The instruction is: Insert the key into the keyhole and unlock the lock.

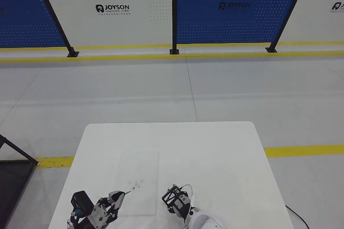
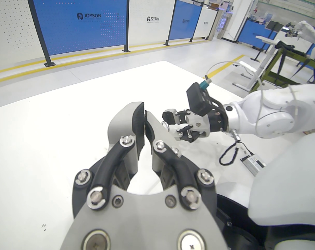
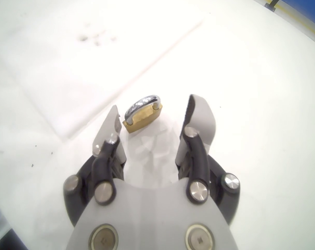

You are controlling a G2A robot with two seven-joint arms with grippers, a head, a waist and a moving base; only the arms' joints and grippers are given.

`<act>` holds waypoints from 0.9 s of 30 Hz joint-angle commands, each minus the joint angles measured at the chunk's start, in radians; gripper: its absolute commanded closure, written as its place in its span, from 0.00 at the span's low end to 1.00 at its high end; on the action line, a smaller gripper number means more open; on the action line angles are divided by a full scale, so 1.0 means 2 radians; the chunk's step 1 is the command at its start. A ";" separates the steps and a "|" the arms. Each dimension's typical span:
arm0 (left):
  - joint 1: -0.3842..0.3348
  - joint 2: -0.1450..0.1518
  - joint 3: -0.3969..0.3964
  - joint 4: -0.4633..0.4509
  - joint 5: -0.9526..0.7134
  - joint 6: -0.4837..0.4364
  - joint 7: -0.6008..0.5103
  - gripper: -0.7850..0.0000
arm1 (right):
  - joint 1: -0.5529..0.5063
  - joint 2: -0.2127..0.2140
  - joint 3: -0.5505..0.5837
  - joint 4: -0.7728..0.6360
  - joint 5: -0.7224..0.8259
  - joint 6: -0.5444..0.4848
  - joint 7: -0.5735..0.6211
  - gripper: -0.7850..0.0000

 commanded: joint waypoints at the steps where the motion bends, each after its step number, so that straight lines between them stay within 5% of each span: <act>1: 0.000 0.000 0.000 0.000 0.000 0.000 0.000 1.00 | 0.003 -0.001 -0.002 0.005 -0.002 -0.001 0.001 0.58; 7: 0.000 0.000 0.000 0.000 0.000 0.000 0.000 1.00 | 0.009 -0.003 -0.007 0.013 -0.002 -0.002 0.001 0.66; 13: 0.000 0.000 0.000 0.000 0.000 0.000 0.000 1.00 | 0.005 -0.002 -0.003 0.009 -0.002 0.001 -0.011 1.00; 27: 0.000 0.000 0.000 0.000 0.000 0.000 0.000 1.00 | -0.044 0.017 0.075 -0.082 0.081 -0.056 -0.068 1.00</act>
